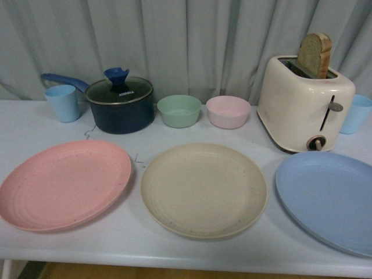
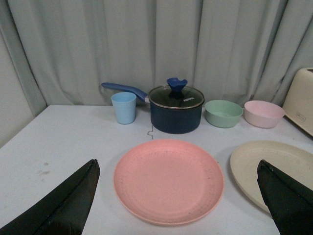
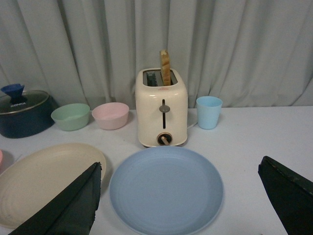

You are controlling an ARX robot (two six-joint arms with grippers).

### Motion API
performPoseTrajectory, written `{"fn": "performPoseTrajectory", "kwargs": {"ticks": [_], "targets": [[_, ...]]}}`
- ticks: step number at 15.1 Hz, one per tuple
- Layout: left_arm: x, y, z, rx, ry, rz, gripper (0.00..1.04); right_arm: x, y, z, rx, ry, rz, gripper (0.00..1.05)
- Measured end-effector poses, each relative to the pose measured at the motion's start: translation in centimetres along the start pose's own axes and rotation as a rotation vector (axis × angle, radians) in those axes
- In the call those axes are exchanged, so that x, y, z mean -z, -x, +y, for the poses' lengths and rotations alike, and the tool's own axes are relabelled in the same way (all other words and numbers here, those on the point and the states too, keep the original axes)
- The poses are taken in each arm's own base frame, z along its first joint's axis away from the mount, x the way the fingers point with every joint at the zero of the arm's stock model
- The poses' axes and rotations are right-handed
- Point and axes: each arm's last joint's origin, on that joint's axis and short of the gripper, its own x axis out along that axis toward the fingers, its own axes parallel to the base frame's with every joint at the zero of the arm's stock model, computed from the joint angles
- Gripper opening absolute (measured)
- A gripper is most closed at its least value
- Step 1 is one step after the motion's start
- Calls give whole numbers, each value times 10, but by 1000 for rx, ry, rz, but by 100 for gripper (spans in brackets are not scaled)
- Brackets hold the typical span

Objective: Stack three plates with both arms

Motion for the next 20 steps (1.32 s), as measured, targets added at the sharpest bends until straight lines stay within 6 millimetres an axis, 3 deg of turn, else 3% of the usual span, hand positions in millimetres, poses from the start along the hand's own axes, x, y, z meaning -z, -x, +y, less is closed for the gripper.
{"fn": "performPoseTrajectory", "kwargs": {"ticks": [17,18,20], "targets": [[1,0,0,-11,0,16,98,0,0,0,0,0,0,98],[2,-4,-1,-123,-18,137,98,0,0,0,2,0,1,98],[-6,-27,4,-261,-93,185,98,0,0,0,0,0,0,98]]}}
